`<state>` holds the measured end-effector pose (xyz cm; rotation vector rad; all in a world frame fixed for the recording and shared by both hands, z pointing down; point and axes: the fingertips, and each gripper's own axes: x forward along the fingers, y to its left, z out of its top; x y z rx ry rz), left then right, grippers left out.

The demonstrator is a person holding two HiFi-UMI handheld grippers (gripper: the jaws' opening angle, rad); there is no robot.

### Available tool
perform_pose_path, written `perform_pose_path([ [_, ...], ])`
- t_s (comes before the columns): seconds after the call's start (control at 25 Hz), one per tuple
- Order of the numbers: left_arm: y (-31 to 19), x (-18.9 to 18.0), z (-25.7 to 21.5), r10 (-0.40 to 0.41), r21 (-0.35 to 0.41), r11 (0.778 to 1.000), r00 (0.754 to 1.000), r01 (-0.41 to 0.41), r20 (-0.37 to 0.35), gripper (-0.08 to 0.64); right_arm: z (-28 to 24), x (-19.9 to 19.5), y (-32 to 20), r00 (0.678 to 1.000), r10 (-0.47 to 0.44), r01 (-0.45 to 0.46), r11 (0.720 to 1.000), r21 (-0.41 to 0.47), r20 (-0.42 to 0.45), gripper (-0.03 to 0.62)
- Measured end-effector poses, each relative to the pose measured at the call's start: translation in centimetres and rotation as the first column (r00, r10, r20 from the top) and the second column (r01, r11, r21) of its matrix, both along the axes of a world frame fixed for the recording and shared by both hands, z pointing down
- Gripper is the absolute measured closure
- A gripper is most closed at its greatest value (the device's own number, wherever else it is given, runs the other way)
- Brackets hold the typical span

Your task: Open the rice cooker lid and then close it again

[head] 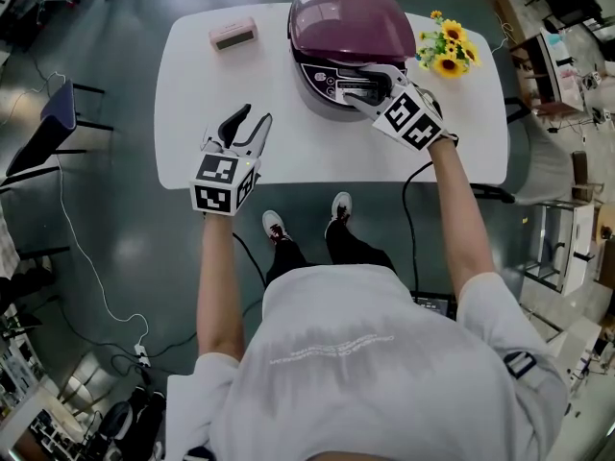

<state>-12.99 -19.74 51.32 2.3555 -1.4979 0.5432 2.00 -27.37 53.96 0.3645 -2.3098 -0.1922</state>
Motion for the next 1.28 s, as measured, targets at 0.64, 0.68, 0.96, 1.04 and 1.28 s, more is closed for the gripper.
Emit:
perform_pose_path([
  [0.64, -0.9, -0.5, -0.7, 0.017, 0.008, 1.0, 1.0, -0.017, -0.014, 0.39, 0.3, -0.4, -0.8, 0.999, 0.036, -0.036, 0.999, -0.01, -0.005, 0.365],
  [0.68, -1.1, -0.5, -1.0, 0.019, 0.014, 1.0, 1.0, -0.019, -0.011, 0.39, 0.3, -0.4, -0.9, 0.999, 0.039, -0.039, 0.999, -0.003, 0.0, 0.362],
  [0.96, -2.3, -0.8, -3.6, 0.042, 0.071, 0.997, 0.999, -0.043, 0.013, 0.39, -0.7, 0.1, -1.9, 0.963, 0.201, -0.194, 0.979, -0.06, 0.177, 0.359],
  [1.04, -2.8, -0.7, -4.7, 0.051, 0.097, 0.994, 0.998, -0.053, 0.023, 0.394, -1.9, 0.8, -2.1, 0.937, 0.255, -0.244, 0.967, -0.077, 0.239, 0.359],
  [1.28, -4.2, -0.1, -8.9, 0.068, 0.196, 0.978, 0.997, -0.075, 0.041, 0.397, -8.2, 4.3, -3.1, 0.808, 0.4, -0.401, 0.911, -0.092, 0.433, 0.368],
])
